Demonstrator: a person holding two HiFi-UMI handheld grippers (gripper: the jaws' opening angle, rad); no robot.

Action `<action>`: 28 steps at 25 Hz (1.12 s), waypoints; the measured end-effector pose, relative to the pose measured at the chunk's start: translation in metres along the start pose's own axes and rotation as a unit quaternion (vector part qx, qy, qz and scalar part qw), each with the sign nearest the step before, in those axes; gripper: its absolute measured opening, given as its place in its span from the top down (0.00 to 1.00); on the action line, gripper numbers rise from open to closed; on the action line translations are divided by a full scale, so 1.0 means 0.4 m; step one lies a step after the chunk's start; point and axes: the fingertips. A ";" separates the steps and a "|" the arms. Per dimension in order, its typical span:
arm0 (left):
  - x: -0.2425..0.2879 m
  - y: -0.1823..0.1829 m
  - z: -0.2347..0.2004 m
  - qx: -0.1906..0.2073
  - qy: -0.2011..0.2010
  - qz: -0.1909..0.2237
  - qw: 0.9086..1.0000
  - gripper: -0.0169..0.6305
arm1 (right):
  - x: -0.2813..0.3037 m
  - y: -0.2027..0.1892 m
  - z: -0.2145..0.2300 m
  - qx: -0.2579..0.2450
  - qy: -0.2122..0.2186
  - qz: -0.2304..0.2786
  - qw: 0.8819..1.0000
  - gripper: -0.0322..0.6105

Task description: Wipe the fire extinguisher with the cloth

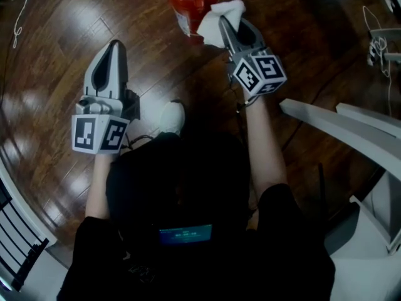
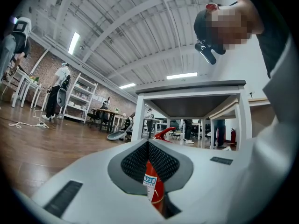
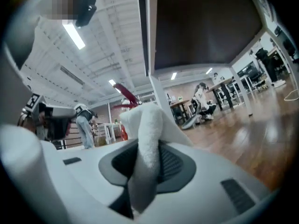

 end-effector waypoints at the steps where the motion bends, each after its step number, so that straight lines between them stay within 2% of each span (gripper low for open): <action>1: 0.000 0.001 0.000 0.000 0.001 0.000 1.000 0.97 | 0.008 0.039 -0.023 -0.002 0.010 0.017 1.000 0.77; 5: -0.005 0.001 -0.002 -0.002 0.003 0.002 1.000 0.97 | 0.055 0.095 -0.104 -0.021 0.046 0.036 0.998 0.77; 12: -0.007 -0.001 -0.004 -0.005 0.006 0.002 1.000 0.97 | 0.066 0.052 -0.123 0.015 0.042 0.048 0.998 0.77; 15: -0.006 -0.006 -0.002 -0.006 0.005 0.001 1.000 0.97 | 0.059 0.020 -0.120 0.016 0.047 0.045 0.998 0.77; 17: -0.005 -0.005 0.000 -0.005 0.002 0.001 1.000 0.97 | 0.053 -0.022 -0.118 -0.002 0.051 0.021 0.998 0.77; 21: -0.009 -0.006 -0.003 -0.007 0.001 0.000 1.000 0.97 | 0.042 -0.174 -0.109 -0.043 0.055 -0.073 0.995 0.77; 25: -0.012 -0.006 0.002 -0.010 -0.003 0.001 1.000 0.97 | 0.017 -0.342 -0.076 -0.064 0.048 -0.176 0.981 0.77; 28: -0.012 -0.005 0.004 -0.007 -0.006 0.001 1.000 0.97 | 0.004 -0.403 -0.052 -0.072 0.044 -0.218 0.972 0.78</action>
Point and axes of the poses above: the fingertips, and each gripper's own axes: x forward along the fingers, z to its right, y out of its top, and after that the axes turned 13 degrees about z, right-handed
